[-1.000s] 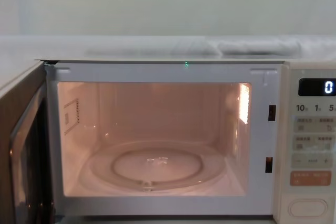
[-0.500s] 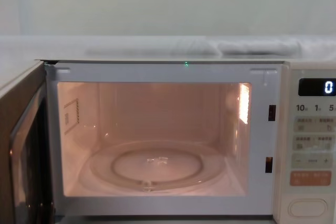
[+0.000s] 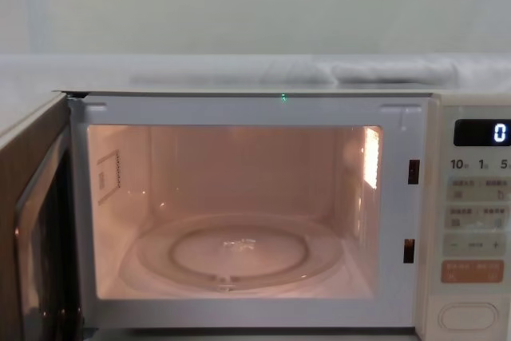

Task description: Press the button to open the microwave door with one hand; close the microwave door with the other hand.

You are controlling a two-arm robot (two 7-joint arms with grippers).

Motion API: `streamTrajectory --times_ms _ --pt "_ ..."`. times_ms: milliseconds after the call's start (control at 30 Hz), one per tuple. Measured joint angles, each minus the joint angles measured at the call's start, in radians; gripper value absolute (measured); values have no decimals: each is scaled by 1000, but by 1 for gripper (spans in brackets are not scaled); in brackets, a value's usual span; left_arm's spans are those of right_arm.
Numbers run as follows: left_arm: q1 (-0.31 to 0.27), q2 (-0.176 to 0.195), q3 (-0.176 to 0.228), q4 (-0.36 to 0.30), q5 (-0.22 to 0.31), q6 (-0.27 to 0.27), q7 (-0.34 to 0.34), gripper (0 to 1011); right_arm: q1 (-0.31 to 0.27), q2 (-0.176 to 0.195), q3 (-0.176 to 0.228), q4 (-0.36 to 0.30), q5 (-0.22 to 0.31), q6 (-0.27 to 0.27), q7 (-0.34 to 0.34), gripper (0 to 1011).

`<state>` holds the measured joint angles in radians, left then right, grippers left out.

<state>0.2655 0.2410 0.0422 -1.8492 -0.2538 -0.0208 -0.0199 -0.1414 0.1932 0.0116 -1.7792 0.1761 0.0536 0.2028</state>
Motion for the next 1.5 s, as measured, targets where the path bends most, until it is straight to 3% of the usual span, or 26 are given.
streamTrajectory --times_ms 200,700,1067,1500 --pt "0 0 0 0 0 0 0 851 0 0 0 0 0 0 0 1002" --pt "0 0 0 0 0 0 0 330 0 0 0 0 0 0 0 1002" --pt "0 0 0 0 0 0 0 4 0 0 0 0 0 0 0 1002" --pt "0 0 0 0 0 0 0 0 0 0 0 0 0 0 0 1002"
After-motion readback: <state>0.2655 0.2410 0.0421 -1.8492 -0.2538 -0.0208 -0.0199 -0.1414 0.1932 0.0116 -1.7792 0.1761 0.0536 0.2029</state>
